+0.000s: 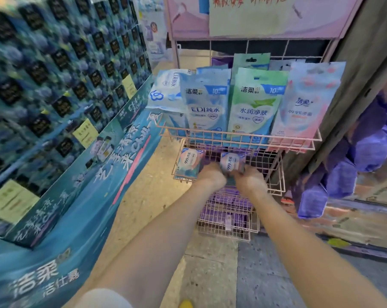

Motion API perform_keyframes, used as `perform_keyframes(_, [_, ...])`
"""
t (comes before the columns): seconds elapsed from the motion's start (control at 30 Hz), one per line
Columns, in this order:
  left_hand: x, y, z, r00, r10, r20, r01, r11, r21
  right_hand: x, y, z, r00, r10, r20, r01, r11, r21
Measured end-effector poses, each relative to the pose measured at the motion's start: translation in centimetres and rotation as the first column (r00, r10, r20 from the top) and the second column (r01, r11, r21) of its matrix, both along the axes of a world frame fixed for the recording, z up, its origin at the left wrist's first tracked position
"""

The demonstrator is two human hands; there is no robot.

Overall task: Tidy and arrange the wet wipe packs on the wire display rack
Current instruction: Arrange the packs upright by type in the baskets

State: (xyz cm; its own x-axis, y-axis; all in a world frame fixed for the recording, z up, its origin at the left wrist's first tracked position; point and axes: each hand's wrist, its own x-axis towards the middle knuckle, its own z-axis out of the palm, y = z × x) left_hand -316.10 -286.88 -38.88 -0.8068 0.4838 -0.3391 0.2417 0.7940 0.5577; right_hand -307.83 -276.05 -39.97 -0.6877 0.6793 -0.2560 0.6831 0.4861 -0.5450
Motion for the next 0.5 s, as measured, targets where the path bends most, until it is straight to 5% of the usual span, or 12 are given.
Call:
perform_keyframes(0.2, [0.6,-1.1,0.0,0.99,0.122,-0.071,-0.103,0.969,0.223,0.0,0.0,1.6,0.973,0.053,-0.226,-0.058,0.998,-0.017])
perform_keyframes(0.37, [-0.1,-4.7,1.2,0.847,0.092,-0.523,-0.072,0.996,0.058,-2.8,-2.7,2.3,0.948,0.047,-0.315,-0.063,0.997,-0.042])
perform_keyframes(0.5, [-1.0,-6.3,0.9,0.894,0.031,-0.447,-0.059,0.997,-0.048,-4.0,-3.9,1.2,0.984,0.009,-0.175,-0.021,0.998,-0.066])
